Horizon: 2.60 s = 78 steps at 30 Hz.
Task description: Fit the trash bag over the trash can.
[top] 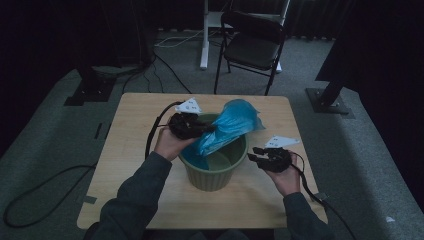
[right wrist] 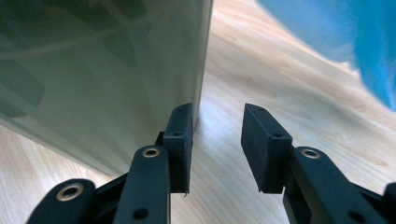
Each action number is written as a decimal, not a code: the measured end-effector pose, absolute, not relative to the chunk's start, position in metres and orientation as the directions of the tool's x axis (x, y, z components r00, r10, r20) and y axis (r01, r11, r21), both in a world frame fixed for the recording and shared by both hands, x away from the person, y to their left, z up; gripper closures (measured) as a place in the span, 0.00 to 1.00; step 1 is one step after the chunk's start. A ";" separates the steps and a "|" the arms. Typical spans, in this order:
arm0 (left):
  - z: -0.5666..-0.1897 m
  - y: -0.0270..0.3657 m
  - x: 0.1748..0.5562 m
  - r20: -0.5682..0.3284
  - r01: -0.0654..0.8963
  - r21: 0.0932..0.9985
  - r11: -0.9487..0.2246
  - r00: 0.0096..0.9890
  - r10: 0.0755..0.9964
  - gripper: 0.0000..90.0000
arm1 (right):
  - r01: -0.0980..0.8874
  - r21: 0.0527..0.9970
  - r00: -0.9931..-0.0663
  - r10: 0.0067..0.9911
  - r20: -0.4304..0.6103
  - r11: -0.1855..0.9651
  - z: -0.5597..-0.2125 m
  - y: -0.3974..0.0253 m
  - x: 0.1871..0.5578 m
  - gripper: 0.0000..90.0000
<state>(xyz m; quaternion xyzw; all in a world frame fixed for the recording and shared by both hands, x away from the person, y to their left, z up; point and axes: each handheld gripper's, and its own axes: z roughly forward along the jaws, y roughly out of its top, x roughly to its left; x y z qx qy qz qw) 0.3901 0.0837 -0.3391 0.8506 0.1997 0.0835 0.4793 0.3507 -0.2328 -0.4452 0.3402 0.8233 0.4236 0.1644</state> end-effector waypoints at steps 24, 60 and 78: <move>-0.336 0.059 0.386 -0.037 0.235 0.845 -0.480 0.922 0.386 0.98 | 0.339 0.882 -0.679 0.734 -0.011 0.327 -0.409 -0.227 0.357 0.67; -0.326 0.085 0.382 -0.010 0.232 0.867 -0.441 0.893 0.450 0.66 | 0.283 0.892 -0.701 0.711 -0.057 0.351 -0.388 -0.226 0.357 1.00; -0.318 0.030 0.370 0.151 0.109 0.825 -0.555 0.903 0.402 0.56 | 0.258 0.892 -0.725 0.684 -0.074 0.370 -0.381 -0.215 0.357 1.00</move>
